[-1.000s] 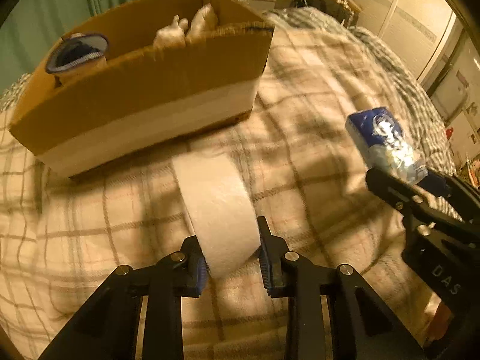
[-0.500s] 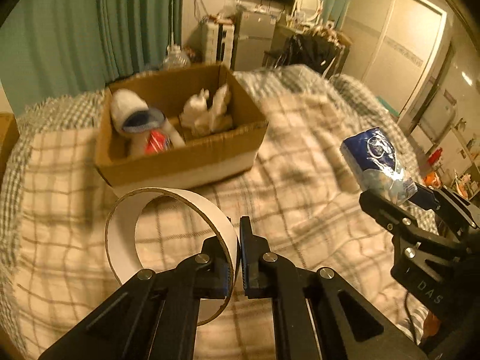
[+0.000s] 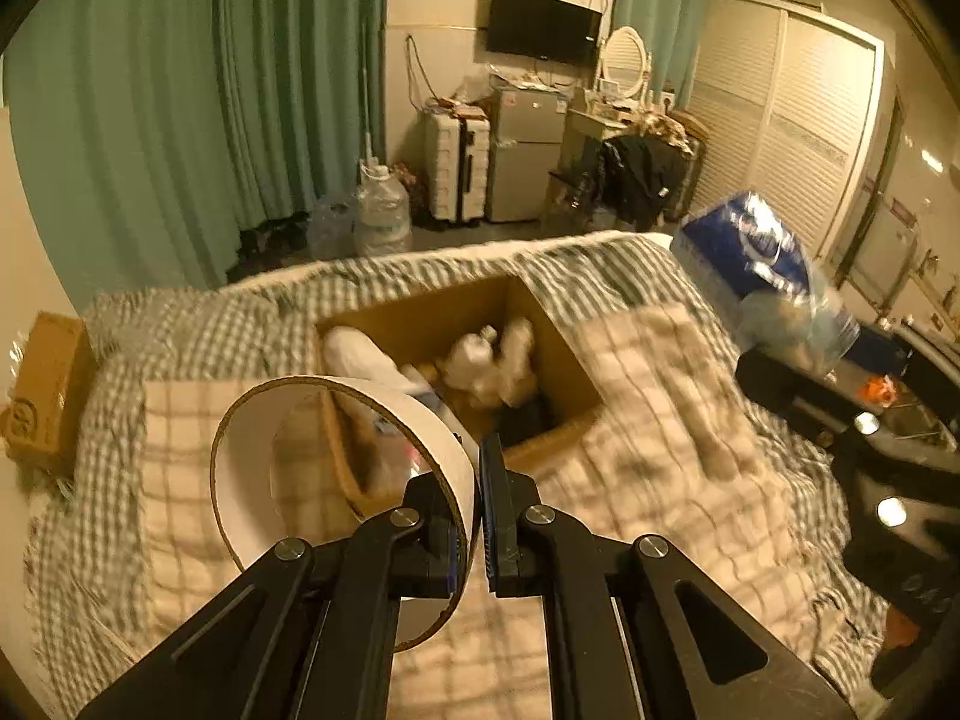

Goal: Organize objects
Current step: 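Lower the tape roll into the box with left tool while right tool drops the tissue pack in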

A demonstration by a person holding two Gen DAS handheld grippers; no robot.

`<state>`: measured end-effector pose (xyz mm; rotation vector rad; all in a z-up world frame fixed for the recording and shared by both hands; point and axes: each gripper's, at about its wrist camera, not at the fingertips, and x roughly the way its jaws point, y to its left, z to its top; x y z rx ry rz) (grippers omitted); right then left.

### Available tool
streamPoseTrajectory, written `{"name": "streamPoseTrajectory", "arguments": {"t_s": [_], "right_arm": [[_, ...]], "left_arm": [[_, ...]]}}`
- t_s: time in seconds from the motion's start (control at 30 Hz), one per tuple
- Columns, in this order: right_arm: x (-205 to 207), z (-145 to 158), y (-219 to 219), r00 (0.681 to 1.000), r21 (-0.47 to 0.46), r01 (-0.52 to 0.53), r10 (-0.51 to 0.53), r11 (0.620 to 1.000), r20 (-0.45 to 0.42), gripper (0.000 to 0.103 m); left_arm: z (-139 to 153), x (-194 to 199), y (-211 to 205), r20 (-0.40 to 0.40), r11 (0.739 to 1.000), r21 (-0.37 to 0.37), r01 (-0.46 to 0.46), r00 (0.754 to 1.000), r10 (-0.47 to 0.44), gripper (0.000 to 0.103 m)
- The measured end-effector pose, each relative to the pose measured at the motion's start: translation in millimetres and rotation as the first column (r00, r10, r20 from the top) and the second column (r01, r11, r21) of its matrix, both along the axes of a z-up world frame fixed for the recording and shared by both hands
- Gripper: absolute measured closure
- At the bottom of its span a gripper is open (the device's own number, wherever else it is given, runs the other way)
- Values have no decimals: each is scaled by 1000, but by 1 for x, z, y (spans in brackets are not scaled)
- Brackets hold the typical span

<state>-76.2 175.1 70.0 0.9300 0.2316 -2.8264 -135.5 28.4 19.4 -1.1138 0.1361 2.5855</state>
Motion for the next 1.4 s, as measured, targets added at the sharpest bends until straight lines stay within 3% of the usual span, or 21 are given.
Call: {"name": "streamPoseTrajectory", "arguments": {"t_s": [0.17, 0.33, 0.57, 0.77, 0.9, 0.97, 1.0, 1.03, 1.1, 1.4], "right_arm": [[-44, 18, -17, 999, -8, -49, 48, 999, -24, 52], [-92, 14, -23, 998, -16, -67, 67, 998, 7, 53], [-151, -27, -16, 993, -33, -52, 55, 998, 102, 53], [-171, -69, -3, 986, -47, -28, 36, 999, 164, 53], [-180, -79, 6, 985, -88, -13, 28, 996, 169, 51], [-185, -80, 9, 987, -99, -6, 22, 995, 161, 43], [-184, -79, 8, 988, -95, -6, 20, 995, 155, 38], [-183, -76, 8, 990, -90, -3, 16, 996, 137, 25], [-179, -70, 9, 994, -83, 2, 7, 997, 112, 20], [-152, -32, 26, 996, -65, 50, -45, 997, 73, 20]], "left_arm": [[2, -39, -6, -1, 1000, -16, -24, 1000, 24, 97], [-4, -79, -3, 2, 999, -16, -44, 999, 44, 97], [-47, -118, 7, 60, 998, -39, -54, 997, 57, 97], [-80, -124, 15, 84, 997, -64, -33, 996, 39, 97], [-87, -125, 20, 75, 996, -86, -22, 997, 28, 95], [-88, -126, 20, 82, 996, -83, -19, 996, 26, 89], [-88, -125, 20, 86, 996, -82, -17, 996, 24, 79], [-88, -126, 21, 89, 996, -87, -18, 996, 25, 59], [-84, -122, 20, 72, 995, -100, -30, 997, 37, 29], [-34, -101, 19, -5, 990, -140, -31, 1000, 31, 23]]}}
